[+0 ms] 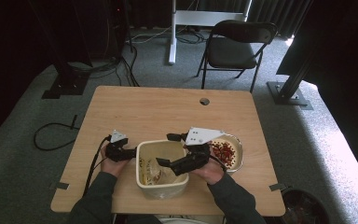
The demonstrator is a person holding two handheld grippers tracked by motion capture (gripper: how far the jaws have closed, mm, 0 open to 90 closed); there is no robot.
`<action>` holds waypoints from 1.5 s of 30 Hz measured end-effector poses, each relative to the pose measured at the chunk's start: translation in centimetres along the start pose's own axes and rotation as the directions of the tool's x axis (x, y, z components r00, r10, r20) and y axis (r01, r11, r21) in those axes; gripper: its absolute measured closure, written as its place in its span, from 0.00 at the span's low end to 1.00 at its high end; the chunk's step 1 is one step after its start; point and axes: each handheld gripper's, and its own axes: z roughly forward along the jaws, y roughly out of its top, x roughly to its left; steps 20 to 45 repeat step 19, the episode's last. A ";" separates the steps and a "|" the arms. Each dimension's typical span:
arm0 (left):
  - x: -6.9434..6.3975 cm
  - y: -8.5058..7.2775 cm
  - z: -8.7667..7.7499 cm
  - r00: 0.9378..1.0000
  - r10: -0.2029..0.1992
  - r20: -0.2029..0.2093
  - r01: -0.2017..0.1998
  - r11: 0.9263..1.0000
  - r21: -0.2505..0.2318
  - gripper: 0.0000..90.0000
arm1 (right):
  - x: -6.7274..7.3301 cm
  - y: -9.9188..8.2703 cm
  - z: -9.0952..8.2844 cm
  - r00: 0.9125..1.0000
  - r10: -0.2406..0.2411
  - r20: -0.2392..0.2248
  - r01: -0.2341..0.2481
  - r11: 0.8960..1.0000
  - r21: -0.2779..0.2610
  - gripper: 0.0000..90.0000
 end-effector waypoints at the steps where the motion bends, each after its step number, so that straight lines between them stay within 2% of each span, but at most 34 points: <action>1: 0.0 0.0 0.0 1.000 0.000 0.000 0.000 1.000 0.000 0.28 | 0.0 -0.1 -0.2 1.000 -0.004 0.017 0.004 1.000 0.002 0.14; 3: 0.0 0.0 0.0 1.000 -0.001 0.000 0.001 1.000 0.000 0.28 | -0.1 -0.4 -1.0 0.998 -0.027 0.060 0.026 0.999 0.024 0.15; 6: 0.0 0.0 0.0 1.000 -0.001 0.000 0.001 1.000 0.001 0.28 | -0.2 -0.7 -1.6 0.997 -0.023 0.076 0.021 0.999 0.029 0.16; 8: 0.0 0.0 0.0 1.000 -0.002 0.001 0.002 1.000 0.001 0.28 | -0.4 -1.1 -2.5 0.992 -0.033 0.122 0.028 0.999 0.046 0.17; 12: 0.0 0.0 0.1 1.000 -0.004 0.000 0.004 1.000 0.003 0.28 | -0.8 -1.6 -3.8 0.985 -0.034 0.170 0.025 0.998 0.055 0.20; 15: 0.0 0.0 0.1 1.000 -0.003 -0.001 0.003 1.000 0.004 0.28 | -1.3 -1.7 -5.2 0.976 -0.035 0.214 0.025 0.999 0.049 0.21; 18: 0.0 0.0 0.1 1.000 -0.005 -0.004 0.005 1.000 0.005 0.28 | -2.0 -1.9 -7.0 0.962 -0.025 0.272 0.018 0.999 0.028 0.23; 45: 0.0 0.0 0.1 1.000 -0.005 -0.004 0.005 1.000 0.005 0.28 | -2.0 -1.9 -7.0 0.962 -0.025 0.272 0.018 0.999 0.028 0.23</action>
